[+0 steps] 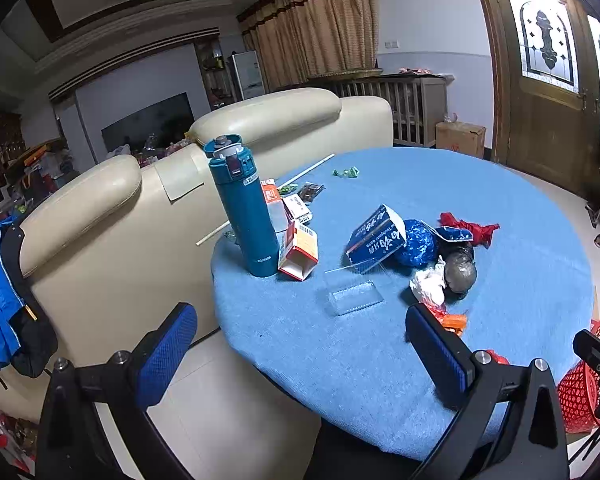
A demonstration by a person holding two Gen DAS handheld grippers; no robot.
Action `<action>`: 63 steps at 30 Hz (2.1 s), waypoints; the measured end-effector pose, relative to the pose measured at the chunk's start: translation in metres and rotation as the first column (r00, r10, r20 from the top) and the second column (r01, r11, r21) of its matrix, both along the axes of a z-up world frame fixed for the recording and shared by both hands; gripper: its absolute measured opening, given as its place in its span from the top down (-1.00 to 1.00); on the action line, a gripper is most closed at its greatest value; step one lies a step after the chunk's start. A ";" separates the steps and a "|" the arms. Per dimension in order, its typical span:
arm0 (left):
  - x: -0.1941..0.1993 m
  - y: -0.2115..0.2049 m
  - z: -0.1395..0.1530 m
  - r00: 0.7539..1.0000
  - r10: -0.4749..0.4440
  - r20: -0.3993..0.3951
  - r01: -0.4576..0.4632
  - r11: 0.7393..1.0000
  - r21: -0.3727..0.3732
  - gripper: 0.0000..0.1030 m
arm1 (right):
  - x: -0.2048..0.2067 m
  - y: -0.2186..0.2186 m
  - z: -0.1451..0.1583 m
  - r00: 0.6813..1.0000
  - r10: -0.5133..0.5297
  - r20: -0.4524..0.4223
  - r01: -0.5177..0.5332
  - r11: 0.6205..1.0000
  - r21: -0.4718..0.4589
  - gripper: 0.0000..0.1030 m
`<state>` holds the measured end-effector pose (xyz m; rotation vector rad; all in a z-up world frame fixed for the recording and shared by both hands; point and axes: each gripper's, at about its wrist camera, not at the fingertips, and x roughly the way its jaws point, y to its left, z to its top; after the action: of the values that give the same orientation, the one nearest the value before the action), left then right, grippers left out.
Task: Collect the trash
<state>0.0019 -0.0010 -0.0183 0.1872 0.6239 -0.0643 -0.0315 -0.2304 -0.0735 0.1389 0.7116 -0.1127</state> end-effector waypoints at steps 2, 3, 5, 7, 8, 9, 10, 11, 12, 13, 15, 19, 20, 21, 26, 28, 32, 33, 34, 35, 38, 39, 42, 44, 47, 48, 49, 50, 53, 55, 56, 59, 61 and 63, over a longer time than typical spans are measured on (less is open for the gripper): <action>0.000 0.000 -0.001 1.000 -0.002 -0.007 0.002 1.000 -0.003 -1.00 | 0.000 0.000 -0.001 1.000 0.001 -0.004 -0.001 1.000 0.001 -1.00; 0.000 0.000 -0.001 1.000 -0.002 -0.011 0.002 1.000 0.002 -1.00 | 0.000 0.000 -0.002 1.000 0.002 -0.006 -0.002 1.000 0.002 -1.00; 0.001 0.000 -0.002 1.000 -0.001 -0.014 0.002 1.000 0.004 -1.00 | 0.002 0.001 -0.003 1.000 0.004 -0.011 -0.004 1.000 0.003 -1.00; 0.002 -0.001 -0.003 1.000 -0.002 -0.017 0.002 1.000 0.003 -1.00 | 0.002 0.001 -0.004 1.000 0.007 -0.015 -0.007 1.000 0.005 -1.00; 0.002 -0.001 -0.004 1.000 -0.002 -0.021 0.002 1.000 0.006 -1.00 | 0.003 0.001 -0.004 1.000 0.008 -0.018 -0.008 1.000 0.006 -1.00; 0.002 -0.001 -0.004 1.000 -0.002 -0.019 0.002 1.000 0.007 -1.00 | 0.003 0.001 -0.005 1.000 0.010 -0.019 -0.010 1.000 0.006 -1.00; 0.002 -0.001 -0.004 1.000 -0.002 -0.018 0.002 1.000 0.014 -1.00 | 0.003 0.002 -0.005 1.000 0.011 -0.021 -0.011 1.000 0.007 -1.00; 0.003 -0.001 -0.005 1.000 -0.003 -0.020 0.003 1.000 0.016 -1.00 | 0.004 0.002 -0.006 1.000 0.013 -0.023 -0.013 1.000 0.007 -1.00; 0.003 -0.001 -0.005 1.000 -0.003 -0.023 0.003 1.000 0.018 -1.00 | 0.004 0.003 -0.006 1.000 0.015 -0.025 -0.015 1.000 0.007 -1.00; 0.003 -0.001 -0.006 1.000 -0.004 -0.025 0.004 1.000 0.019 -1.00 | 0.004 0.003 -0.007 0.999 0.018 -0.027 -0.018 1.000 0.008 -1.00; 0.003 -0.001 -0.006 1.000 -0.004 -0.029 0.004 1.000 0.022 -1.00 | 0.005 0.004 -0.008 0.999 0.022 -0.032 -0.021 1.000 0.009 -1.00; 0.004 -0.001 -0.007 0.999 -0.005 -0.034 0.006 0.999 0.036 -1.00 | 0.008 0.004 -0.011 0.999 0.027 -0.043 -0.027 1.000 0.015 -1.00; 0.004 -0.001 -0.008 0.999 -0.004 -0.036 0.006 0.999 0.037 -1.00 | 0.008 0.004 -0.011 0.999 0.028 -0.046 -0.027 0.999 0.018 -1.00; 0.005 -0.001 -0.009 0.999 -0.004 -0.036 0.006 0.999 0.038 -1.00 | 0.009 0.005 -0.012 0.998 0.029 -0.049 -0.028 0.999 0.019 -1.00; 0.006 0.001 -0.011 0.999 -0.004 -0.041 0.005 1.000 0.029 -1.00 | 0.011 0.006 -0.014 0.998 0.036 -0.057 -0.034 0.999 0.023 -1.00; 0.006 0.001 -0.012 0.999 -0.005 -0.041 0.006 1.000 0.024 -1.00 | 0.011 0.006 -0.015 0.997 0.040 -0.063 -0.039 0.999 0.027 -1.00; 0.008 0.002 -0.014 0.999 -0.004 -0.044 0.005 1.000 0.024 -1.00 | 0.014 0.007 -0.018 0.996 0.052 -0.076 -0.049 0.998 0.038 -1.00; 0.008 0.002 -0.014 0.999 -0.004 -0.046 0.006 1.000 0.024 -1.00 | 0.014 0.007 -0.020 0.995 0.056 -0.079 -0.053 0.998 0.045 -1.00; 0.008 0.002 -0.015 0.999 -0.004 -0.048 0.005 1.000 0.023 -1.00 | 0.015 0.007 -0.021 0.995 0.061 -0.083 -0.057 0.997 0.051 -1.00; 0.009 0.002 -0.016 0.999 -0.004 -0.050 0.005 1.000 0.022 -1.00 | 0.016 0.007 -0.023 0.994 0.067 -0.089 -0.062 0.996 0.061 -1.00; 0.010 0.003 -0.019 0.998 -0.004 -0.056 0.005 1.000 0.022 -1.00 | 0.021 0.005 -0.031 0.989 0.093 -0.114 -0.080 0.990 0.112 -1.00; 0.010 0.003 -0.019 0.998 -0.004 -0.058 0.005 1.000 0.022 -1.00 | 0.024 0.004 -0.035 0.986 0.105 -0.129 -0.087 0.987 0.137 -1.00; 0.012 0.005 -0.023 0.997 -0.001 -0.072 0.003 1.000 0.021 -1.00 | 0.030 0.002 -0.046 0.977 0.139 -0.160 -0.106 0.974 0.199 -1.00; 0.015 0.006 -0.028 0.996 -0.001 -0.094 0.003 1.000 0.013 -1.00 | 0.036 0.003 -0.054 0.968 0.175 -0.178 -0.129 0.961 0.243 -0.99; 0.019 0.008 -0.035 0.993 -0.004 -0.118 0.004 1.000 0.004 -1.00 | 0.046 0.005 -0.064 0.951 0.237 -0.200 -0.171 0.939 0.298 -0.94; 0.021 0.009 -0.037 0.992 -0.005 -0.128 0.005 1.000 0.001 -1.00 | 0.049 0.006 -0.068 0.945 0.251 -0.209 -0.178 0.933 0.314 -0.93; 0.023 0.010 -0.040 0.990 -0.008 -0.138 0.007 1.000 -0.003 -1.00 | 0.052 0.007 -0.072 0.939 0.264 -0.220 -0.184 0.927 0.327 -0.92; 0.025 0.010 -0.042 0.989 -0.012 -0.149 0.011 1.000 -0.007 -1.00 | 0.057 0.009 -0.077 0.931 0.279 -0.234 -0.189 0.920 0.342 -0.89; 0.032 0.012 -0.050 0.983 -0.017 -0.183 0.015 1.000 -0.014 -1.00 | 0.070 0.010 -0.088 0.917 0.304 -0.259 -0.192 0.903 0.384 -0.84; 0.037 0.013 -0.055 0.977 -0.020 -0.214 0.015 1.000 -0.025 -1.00 | 0.081 0.011 -0.098 0.907 0.319 -0.274 -0.181 0.885 0.430 -0.84; 0.039 0.014 -0.056 0.974 -0.020 -0.226 0.014 0.999 -0.030 -1.00 | 0.086 0.011 -0.101 0.903 0.327 -0.278 -0.178 0.874 0.452 -0.82; 0.047 0.016 -0.060 0.966 -0.025 -0.258 0.013 0.999 -0.048 -1.00 | 0.099 0.016 -0.114 0.885 0.349 -0.308 -0.165 0.854 0.493 -0.64; 0.052 0.015 -0.060 0.961 -0.035 -0.274 0.018 0.998 -0.063 -1.00 | 0.099 0.022 -0.111 0.888 0.351 -0.299 -0.189 0.869 0.458 -0.56; 0.058 0.010 -0.061 0.955 -0.048 -0.291 0.029 0.997 -0.069 -1.00 | 0.099 0.026 -0.111 0.885 0.359 -0.295 -0.201 0.868 0.454 -0.34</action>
<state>0.0598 0.0095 -0.0797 0.1280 0.9133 -0.1516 0.0679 -0.2043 -0.1846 0.4246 1.1258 0.3117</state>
